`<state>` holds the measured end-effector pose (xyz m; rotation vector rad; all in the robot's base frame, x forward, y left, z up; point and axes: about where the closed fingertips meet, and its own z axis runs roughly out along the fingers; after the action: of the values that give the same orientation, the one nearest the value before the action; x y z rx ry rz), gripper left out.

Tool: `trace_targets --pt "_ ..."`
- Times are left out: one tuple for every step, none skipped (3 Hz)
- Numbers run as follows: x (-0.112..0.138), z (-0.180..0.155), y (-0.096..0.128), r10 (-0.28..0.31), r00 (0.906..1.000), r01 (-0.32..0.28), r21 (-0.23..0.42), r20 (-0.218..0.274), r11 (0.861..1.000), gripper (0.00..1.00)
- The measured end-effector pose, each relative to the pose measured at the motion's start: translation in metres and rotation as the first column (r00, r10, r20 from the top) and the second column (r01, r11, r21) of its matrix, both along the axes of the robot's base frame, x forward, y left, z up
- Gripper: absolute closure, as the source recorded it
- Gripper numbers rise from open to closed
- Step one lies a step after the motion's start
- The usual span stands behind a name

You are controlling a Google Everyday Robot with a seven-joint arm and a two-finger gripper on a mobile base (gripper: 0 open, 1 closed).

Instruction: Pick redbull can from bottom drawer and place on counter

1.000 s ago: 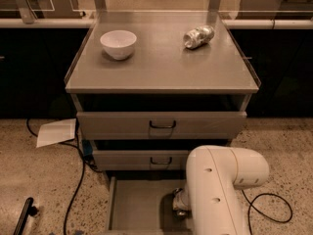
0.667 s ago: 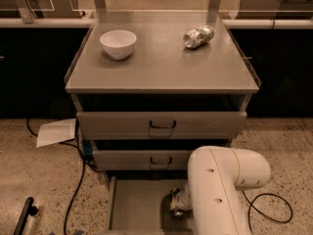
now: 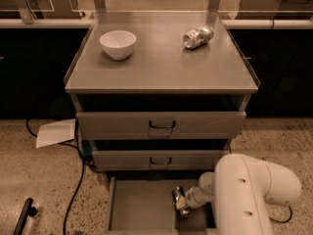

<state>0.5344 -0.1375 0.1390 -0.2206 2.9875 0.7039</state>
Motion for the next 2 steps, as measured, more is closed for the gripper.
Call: trace_targets --pt "-0.027 0.038 -0.023 0.117 0.9931 -0.116 0.074 -0.012 0.991 1.00" --pt "-0.057 0.074 -0.033 0.217 0.9761 -0.213 0.121 -0.016 0.969 1.00"
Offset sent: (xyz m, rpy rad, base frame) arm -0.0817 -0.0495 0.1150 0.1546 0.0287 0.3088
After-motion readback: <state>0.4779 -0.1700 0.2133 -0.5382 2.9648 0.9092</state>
